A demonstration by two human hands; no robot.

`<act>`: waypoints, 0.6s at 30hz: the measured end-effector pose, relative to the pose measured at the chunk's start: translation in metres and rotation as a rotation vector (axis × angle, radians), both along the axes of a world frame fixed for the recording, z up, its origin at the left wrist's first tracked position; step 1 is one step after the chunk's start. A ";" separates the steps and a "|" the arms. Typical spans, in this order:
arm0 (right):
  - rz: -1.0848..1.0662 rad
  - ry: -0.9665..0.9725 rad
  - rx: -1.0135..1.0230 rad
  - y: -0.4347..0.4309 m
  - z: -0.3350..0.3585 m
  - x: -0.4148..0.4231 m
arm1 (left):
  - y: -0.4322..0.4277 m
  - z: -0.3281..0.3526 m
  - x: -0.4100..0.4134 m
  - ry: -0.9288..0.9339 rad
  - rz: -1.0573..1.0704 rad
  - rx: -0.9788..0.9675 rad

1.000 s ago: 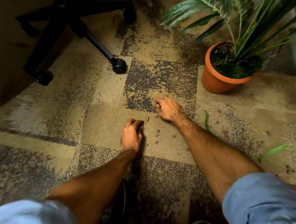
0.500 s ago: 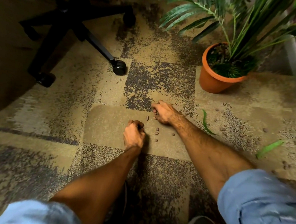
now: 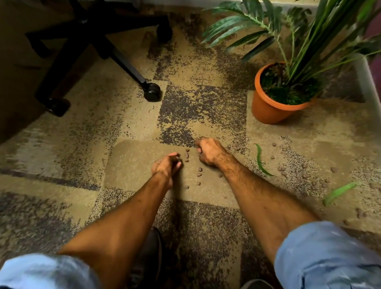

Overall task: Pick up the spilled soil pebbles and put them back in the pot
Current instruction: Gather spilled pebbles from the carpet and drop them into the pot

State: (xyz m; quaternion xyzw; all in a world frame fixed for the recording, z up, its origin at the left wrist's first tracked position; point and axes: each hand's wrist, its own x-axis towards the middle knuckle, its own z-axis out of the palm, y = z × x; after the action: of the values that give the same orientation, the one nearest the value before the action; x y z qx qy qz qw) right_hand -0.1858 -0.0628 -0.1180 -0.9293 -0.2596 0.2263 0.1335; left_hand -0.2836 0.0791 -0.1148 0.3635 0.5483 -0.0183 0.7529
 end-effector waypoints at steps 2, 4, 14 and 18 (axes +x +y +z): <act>0.008 0.001 0.035 -0.005 0.006 -0.003 | 0.001 0.005 0.002 -0.087 0.036 -0.158; 0.035 0.006 0.056 -0.009 0.007 -0.005 | 0.002 0.007 0.003 -0.134 0.075 -0.272; -0.087 0.075 0.182 -0.030 0.019 -0.009 | -0.016 0.012 0.018 -0.183 0.037 -0.345; -0.417 0.066 0.362 -0.048 0.041 0.016 | -0.037 0.030 0.059 -0.238 -0.078 -0.303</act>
State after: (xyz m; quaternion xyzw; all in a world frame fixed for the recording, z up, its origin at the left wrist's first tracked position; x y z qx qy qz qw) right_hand -0.1693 -0.1110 -0.0767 -0.9158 -0.0942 0.1740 0.3496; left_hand -0.2249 0.0423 -0.0848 0.2666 0.4319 -0.0863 0.8573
